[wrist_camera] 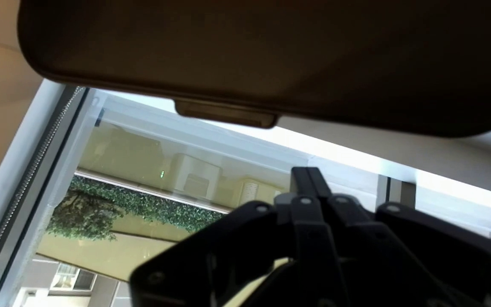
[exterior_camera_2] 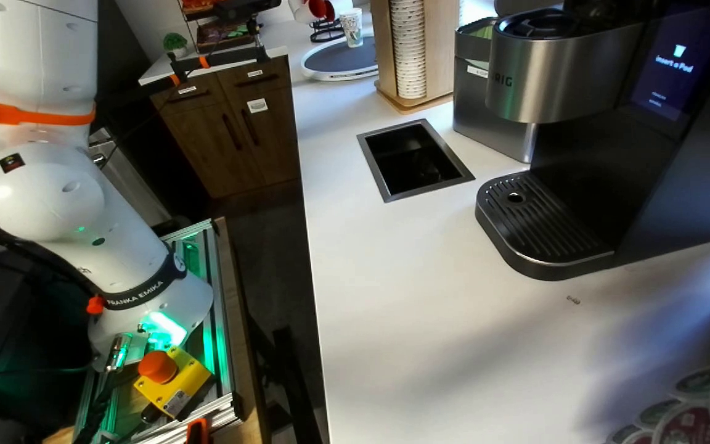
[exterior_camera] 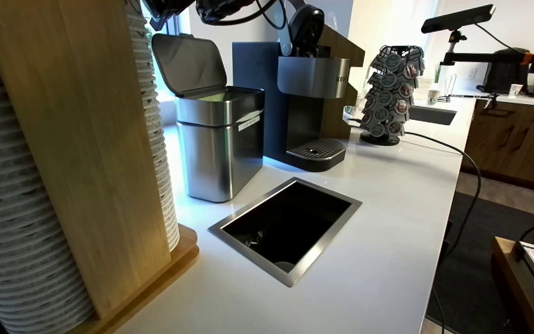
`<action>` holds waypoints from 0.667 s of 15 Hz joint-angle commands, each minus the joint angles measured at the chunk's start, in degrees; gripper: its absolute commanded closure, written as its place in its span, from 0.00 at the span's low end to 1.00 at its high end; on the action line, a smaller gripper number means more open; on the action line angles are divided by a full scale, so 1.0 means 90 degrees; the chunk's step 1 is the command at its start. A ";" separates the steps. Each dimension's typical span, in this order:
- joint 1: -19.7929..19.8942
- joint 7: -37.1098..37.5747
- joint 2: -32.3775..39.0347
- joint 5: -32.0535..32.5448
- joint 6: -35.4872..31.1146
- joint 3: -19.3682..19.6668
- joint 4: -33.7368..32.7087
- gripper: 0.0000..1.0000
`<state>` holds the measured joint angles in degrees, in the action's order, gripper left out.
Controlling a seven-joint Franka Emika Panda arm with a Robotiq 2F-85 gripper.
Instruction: Open the lid of coffee maker, then remove the coffee pod from the coffeemaker and put it in the bin and finally close the lid of the bin
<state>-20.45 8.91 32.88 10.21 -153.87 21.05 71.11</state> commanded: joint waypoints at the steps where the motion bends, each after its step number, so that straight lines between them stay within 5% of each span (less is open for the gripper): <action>1: 0.0429 0.0227 0.0116 0.0357 0.0450 -0.0559 -0.0355 1.00; 8: 0.0718 0.0189 0.0096 0.0579 0.1097 -0.0977 -0.0539 1.00; 10: 0.0576 0.0061 0.0064 0.0423 0.1364 -0.0787 -0.0543 1.00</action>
<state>-14.81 9.10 32.97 13.70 -145.80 13.44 68.12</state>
